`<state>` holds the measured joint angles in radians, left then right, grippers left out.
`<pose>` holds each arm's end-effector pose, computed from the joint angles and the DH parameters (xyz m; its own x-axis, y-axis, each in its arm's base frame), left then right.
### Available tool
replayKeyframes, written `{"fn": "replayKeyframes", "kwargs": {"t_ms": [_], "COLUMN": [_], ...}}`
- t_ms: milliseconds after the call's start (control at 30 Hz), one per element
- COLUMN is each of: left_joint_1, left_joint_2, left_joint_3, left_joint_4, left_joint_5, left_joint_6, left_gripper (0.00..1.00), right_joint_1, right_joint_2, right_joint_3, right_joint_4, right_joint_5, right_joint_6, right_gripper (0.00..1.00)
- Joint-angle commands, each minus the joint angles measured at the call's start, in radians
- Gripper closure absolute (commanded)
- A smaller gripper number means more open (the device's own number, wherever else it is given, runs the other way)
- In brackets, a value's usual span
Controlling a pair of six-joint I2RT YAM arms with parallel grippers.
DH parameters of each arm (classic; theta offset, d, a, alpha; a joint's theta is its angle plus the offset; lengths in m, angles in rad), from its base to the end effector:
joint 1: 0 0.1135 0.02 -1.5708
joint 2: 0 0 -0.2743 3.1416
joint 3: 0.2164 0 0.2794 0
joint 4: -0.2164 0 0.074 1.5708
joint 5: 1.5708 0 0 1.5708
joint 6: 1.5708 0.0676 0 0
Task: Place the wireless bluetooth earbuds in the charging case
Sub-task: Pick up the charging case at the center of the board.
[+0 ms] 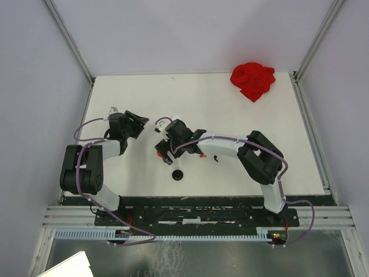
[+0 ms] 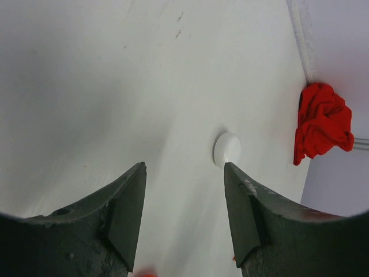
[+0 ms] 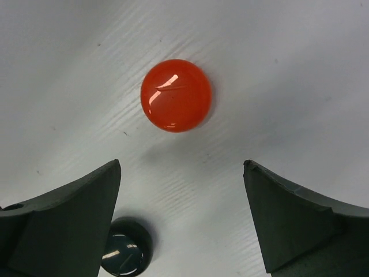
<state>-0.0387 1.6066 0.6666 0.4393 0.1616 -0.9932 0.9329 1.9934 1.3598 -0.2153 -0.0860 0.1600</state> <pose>0.3620 -0.0249 0.1351 -0.4121 -0.8115 -0.4143 -0.3040 0.5511 -0.7771 0.2820 0.3901 0.1444 -0.5742 -0.5080 -0.6421 -0.7523 0.6368 0.1689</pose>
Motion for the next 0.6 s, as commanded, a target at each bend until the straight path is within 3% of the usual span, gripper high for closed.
{"fn": "replayKeyframes", "kwargs": {"t_ms": [0, 567], "left_joint_1": [0.024, 0.092], "left_joint_2": [-0.075, -0.163], "left_joint_3": [-0.05, -0.181], "left_joint_4": [0.021, 0.067], "left_joint_5": [0.057, 0.113], "left_joint_6": [0.053, 0.04], "left_gripper": [0.38, 0.39], "right_joint_1": [0.023, 0.055], "right_joint_2": [0.04, 0.177], "right_joint_3": [0.097, 0.247], "right_joint_4": [-0.024, -0.096], "right_joint_5": [0.006, 0.057], "right_joint_6": [-0.037, -0.092], "right_gripper": [0.06, 0.12]}}
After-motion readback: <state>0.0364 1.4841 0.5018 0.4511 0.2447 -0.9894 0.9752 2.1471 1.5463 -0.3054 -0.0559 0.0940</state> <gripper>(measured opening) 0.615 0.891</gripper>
